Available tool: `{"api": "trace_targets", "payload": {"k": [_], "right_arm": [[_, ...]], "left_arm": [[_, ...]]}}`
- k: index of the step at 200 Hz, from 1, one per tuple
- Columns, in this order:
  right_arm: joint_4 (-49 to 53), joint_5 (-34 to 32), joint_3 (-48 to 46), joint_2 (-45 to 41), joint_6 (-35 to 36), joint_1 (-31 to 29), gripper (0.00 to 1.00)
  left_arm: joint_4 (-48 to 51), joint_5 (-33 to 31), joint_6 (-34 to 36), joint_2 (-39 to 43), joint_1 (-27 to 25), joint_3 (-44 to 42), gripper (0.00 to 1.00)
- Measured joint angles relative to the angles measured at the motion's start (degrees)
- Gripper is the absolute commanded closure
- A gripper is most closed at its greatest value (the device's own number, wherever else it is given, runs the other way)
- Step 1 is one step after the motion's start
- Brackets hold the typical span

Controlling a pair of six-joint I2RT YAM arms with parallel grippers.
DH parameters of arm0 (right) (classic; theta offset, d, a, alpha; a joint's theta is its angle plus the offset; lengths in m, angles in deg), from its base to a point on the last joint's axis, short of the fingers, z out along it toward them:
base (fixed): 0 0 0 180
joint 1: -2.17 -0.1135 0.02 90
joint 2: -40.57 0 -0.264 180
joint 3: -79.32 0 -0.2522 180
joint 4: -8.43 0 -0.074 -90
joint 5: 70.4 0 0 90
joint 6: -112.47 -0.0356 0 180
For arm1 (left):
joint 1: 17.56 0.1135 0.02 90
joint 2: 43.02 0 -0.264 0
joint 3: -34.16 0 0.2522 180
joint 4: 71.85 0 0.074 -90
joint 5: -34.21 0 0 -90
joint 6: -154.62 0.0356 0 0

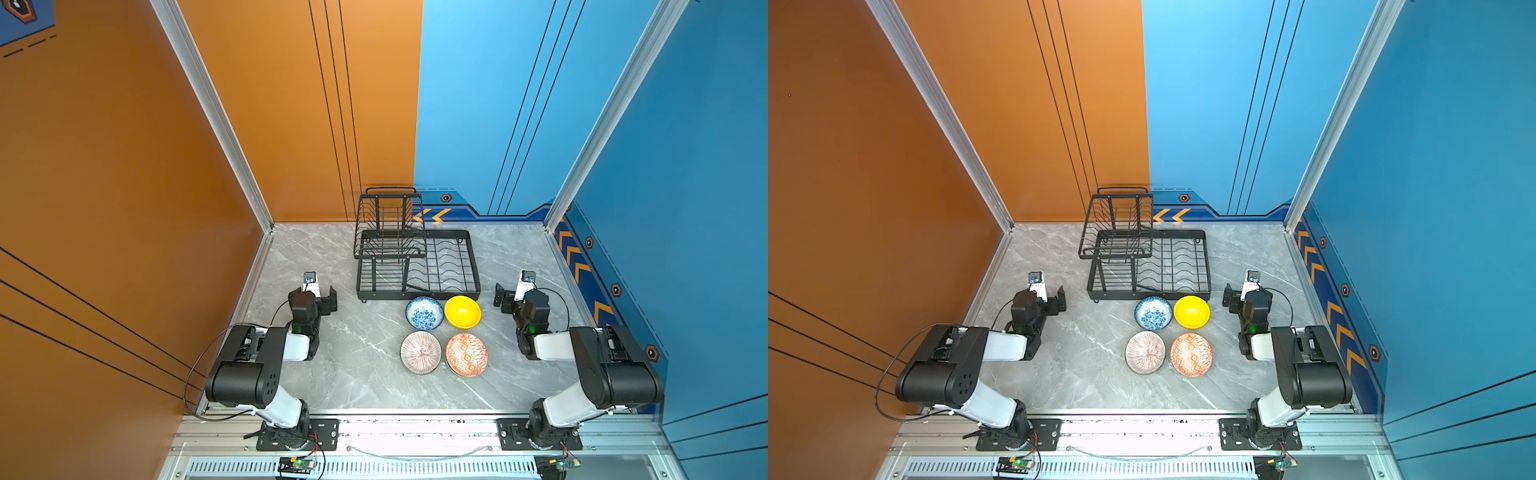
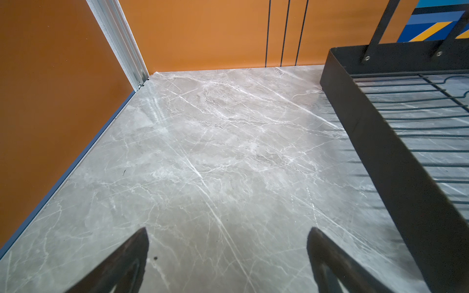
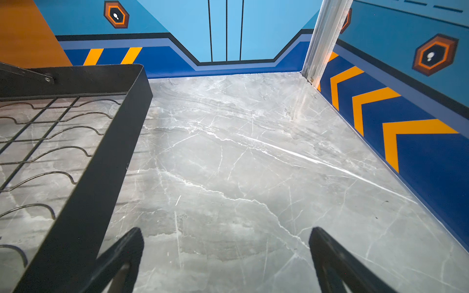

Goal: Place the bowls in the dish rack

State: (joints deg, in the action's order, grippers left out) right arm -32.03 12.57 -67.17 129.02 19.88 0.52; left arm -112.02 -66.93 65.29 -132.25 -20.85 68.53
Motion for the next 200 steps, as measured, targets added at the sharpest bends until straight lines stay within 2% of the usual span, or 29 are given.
{"api": "trace_targets", "payload": {"k": [21, 43, 66, 101, 121, 150, 175, 200], "right_arm": [[0.76, -1.6, -2.97, -5.68, 0.04, -1.16, 0.0], [8.02, -4.35, -2.54, -16.61, 0.83, -3.61, 0.0], [22.03, -6.75, 4.28, -26.77, 1.27, -6.08, 0.0], [37.16, -5.31, 13.53, -37.31, -1.44, -6.78, 0.0], [45.35, -2.78, 17.51, -38.56, -3.45, -6.84, 0.0], [57.51, 1.64, 23.28, -35.71, -6.01, -7.93, 0.0], [64.11, 4.44, 24.28, -34.53, -8.07, -10.12, 0.0], [68.17, 5.9, 24.28, -33.86, -9.55, -12.66, 0.0]], "left_arm": [[3.56, -3.06, 0.26, 3.72, -1.64, 0.0, 0.02], [11.89, -5.38, -0.24, 12.33, -3.45, 1.4, 0.02], [22.43, -5.77, -2.21, 20.22, -3.96, 5.57, 0.02], [39.71, -3.5, -7.63, 28.96, -5.95, 12.98, 0.02], [48.22, -1.57, -10.58, 31.04, -9.62, 16.44, 0.02], [60.22, 0.9, -13.14, 31.28, -16.74, 20.5, 0.02], [68.89, 3.39, -14.51, 31.06, -21.75, 23.39, 0.02], [73.59, 7.54, -16.31, 29.53, -24.83, 25.38, 0.02]]}}
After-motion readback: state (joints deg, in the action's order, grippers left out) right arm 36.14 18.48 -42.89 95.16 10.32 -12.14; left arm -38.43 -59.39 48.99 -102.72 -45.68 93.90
